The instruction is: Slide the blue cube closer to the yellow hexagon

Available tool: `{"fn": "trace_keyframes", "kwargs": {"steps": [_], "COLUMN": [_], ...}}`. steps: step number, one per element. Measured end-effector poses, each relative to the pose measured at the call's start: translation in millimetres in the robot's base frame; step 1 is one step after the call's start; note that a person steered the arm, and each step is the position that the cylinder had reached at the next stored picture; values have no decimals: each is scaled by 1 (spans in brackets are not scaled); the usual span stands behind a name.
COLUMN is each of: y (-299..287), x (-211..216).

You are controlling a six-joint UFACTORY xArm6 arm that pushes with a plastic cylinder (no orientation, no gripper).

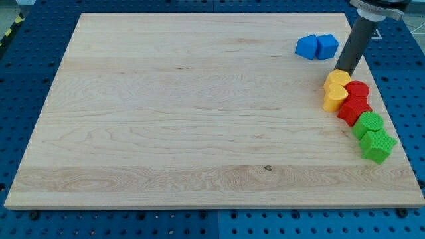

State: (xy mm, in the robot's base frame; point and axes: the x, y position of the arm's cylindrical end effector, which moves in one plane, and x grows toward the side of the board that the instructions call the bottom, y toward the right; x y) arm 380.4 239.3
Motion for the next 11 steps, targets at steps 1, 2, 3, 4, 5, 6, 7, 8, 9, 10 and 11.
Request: {"fn": "trace_keyframes", "kwargs": {"steps": [1, 2, 3, 4, 5, 6, 7, 8, 9, 10, 11], "y": [7, 34, 53, 56, 43, 15, -10, -30, -36, -26, -12], "x": [0, 0, -28, -75, -105, -116, -115, -108, -94, -83, -82]}}
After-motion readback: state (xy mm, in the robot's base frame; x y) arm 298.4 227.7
